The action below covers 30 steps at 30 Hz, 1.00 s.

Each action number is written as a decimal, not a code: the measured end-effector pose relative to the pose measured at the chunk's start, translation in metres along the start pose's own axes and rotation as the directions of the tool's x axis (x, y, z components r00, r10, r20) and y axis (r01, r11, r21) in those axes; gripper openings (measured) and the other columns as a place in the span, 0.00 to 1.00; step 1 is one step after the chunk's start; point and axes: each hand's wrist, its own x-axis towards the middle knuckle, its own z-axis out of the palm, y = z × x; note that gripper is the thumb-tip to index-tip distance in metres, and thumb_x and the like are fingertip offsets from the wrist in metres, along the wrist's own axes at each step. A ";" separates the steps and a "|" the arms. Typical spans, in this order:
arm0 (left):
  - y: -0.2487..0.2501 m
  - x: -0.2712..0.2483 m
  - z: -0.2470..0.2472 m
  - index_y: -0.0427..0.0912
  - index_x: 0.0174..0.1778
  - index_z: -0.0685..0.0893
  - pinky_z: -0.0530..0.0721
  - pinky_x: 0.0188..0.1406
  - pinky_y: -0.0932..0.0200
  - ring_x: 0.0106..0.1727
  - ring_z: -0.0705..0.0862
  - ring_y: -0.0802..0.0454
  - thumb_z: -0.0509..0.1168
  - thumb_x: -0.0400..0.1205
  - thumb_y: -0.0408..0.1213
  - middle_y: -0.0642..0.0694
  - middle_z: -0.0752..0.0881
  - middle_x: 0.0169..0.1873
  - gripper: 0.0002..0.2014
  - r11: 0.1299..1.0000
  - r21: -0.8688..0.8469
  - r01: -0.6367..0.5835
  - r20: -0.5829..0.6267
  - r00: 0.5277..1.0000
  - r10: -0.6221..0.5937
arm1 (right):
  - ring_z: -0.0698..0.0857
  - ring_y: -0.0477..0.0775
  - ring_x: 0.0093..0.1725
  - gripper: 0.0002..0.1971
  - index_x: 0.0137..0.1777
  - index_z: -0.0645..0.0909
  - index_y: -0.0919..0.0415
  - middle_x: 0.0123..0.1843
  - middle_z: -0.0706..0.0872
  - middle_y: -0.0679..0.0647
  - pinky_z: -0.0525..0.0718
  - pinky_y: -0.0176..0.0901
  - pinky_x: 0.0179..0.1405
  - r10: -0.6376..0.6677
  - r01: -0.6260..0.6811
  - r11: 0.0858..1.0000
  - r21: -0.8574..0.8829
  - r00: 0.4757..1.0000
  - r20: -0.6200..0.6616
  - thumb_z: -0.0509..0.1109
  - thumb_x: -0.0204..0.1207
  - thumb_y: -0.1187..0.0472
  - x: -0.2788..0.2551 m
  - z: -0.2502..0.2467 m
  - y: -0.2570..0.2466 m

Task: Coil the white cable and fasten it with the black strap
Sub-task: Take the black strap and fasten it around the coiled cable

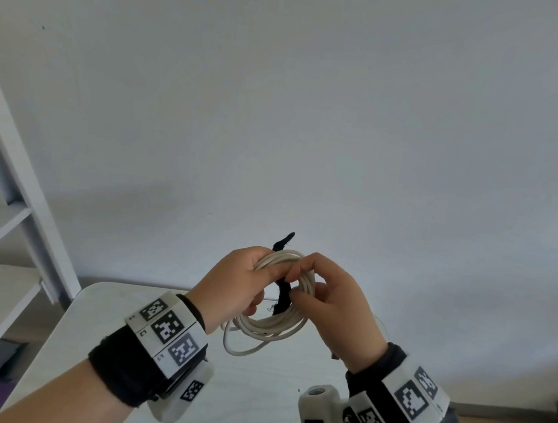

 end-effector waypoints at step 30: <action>-0.007 -0.003 0.008 0.38 0.45 0.84 0.66 0.18 0.62 0.18 0.67 0.56 0.65 0.81 0.40 0.49 0.70 0.20 0.08 0.998 0.054 0.019 -0.032 0.999 -0.017 | 0.89 0.57 0.44 0.20 0.37 0.81 0.60 0.42 0.89 0.52 0.86 0.41 0.36 0.051 -0.068 0.932 0.357 0.997 0.056 0.60 0.51 0.81 -0.009 0.009 0.022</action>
